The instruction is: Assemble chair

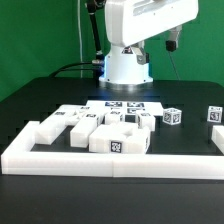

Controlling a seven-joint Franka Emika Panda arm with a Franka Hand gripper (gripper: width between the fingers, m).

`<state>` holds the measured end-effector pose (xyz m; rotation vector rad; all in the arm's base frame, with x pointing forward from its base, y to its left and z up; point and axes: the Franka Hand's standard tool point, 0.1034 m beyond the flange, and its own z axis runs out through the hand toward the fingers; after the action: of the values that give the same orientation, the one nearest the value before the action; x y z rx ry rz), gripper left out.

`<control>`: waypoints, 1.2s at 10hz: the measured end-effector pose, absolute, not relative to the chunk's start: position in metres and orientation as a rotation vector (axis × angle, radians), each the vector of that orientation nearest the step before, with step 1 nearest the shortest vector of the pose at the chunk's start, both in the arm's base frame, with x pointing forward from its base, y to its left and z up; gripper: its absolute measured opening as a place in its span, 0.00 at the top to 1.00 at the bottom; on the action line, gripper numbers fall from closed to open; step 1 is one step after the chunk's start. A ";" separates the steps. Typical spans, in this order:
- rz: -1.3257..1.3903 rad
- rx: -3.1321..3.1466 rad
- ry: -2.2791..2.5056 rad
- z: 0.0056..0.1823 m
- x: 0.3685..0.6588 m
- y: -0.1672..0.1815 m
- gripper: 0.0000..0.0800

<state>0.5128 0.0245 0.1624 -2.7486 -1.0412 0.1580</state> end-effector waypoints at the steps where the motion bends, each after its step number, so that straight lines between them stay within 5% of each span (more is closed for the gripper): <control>1: 0.158 -2.749 -1.041 0.162 0.513 0.024 0.19; 12: 0.110 -2.892 -0.723 0.135 0.528 -0.013 0.19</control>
Offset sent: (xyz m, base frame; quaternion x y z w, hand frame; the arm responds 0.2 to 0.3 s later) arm 0.0000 0.0000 0.0000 0.0000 0.0000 0.0000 1.0000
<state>0.5278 -0.0127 0.1350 -2.8919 -0.7233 0.1097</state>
